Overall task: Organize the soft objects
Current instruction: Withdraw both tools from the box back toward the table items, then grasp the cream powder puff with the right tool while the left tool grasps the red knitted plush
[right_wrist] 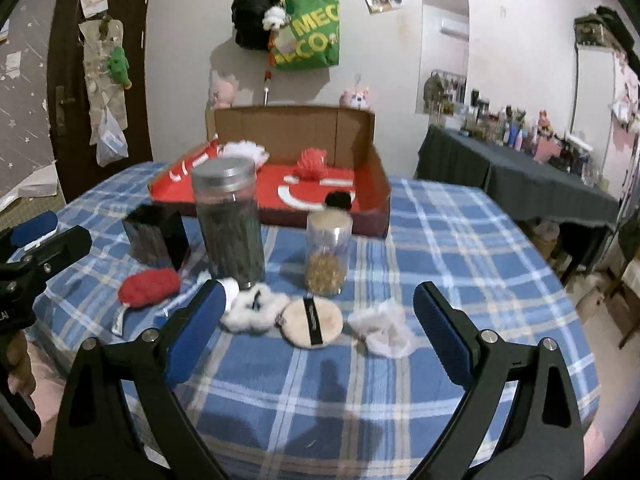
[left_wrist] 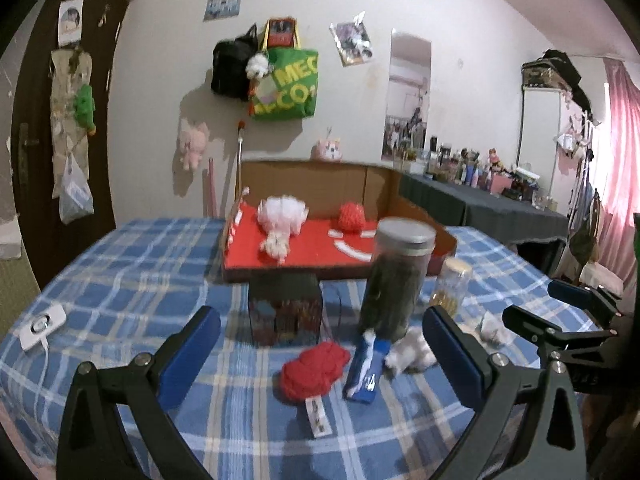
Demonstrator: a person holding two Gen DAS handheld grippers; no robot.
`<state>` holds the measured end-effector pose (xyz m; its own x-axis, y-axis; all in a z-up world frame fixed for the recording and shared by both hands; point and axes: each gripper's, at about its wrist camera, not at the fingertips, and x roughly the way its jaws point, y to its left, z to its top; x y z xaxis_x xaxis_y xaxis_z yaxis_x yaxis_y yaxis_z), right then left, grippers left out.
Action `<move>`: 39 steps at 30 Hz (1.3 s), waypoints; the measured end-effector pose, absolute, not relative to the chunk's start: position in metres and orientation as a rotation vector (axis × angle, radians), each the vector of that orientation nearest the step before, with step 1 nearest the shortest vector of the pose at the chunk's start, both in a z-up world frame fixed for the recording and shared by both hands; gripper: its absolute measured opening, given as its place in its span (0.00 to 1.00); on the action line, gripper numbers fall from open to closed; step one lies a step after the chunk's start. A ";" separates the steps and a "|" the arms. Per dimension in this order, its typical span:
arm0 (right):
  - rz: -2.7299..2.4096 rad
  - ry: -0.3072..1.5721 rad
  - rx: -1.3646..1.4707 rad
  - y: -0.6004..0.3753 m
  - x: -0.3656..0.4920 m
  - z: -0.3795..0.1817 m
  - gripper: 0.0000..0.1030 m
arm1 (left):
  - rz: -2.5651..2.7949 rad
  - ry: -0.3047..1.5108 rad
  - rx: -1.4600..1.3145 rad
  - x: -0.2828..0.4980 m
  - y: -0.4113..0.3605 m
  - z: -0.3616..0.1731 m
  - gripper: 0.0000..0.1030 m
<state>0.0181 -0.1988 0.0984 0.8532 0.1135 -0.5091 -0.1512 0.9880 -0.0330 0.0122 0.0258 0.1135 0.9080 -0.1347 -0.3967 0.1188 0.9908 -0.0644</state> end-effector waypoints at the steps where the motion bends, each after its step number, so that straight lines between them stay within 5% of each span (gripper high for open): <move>1: 0.141 0.547 -0.068 -0.199 0.021 0.093 0.93 | -0.126 0.429 -0.041 0.015 0.027 0.109 1.00; 24: 0.378 0.719 0.041 -0.207 0.071 0.045 0.93 | -0.119 0.659 0.002 0.070 0.036 0.053 1.00; 32: 0.368 0.764 -0.022 -0.200 0.083 0.034 0.76 | -0.119 0.706 0.025 0.081 0.040 0.046 0.97; 39: 0.363 0.811 -0.038 -0.199 0.093 0.031 0.76 | -0.175 0.750 0.048 0.089 0.038 0.041 0.91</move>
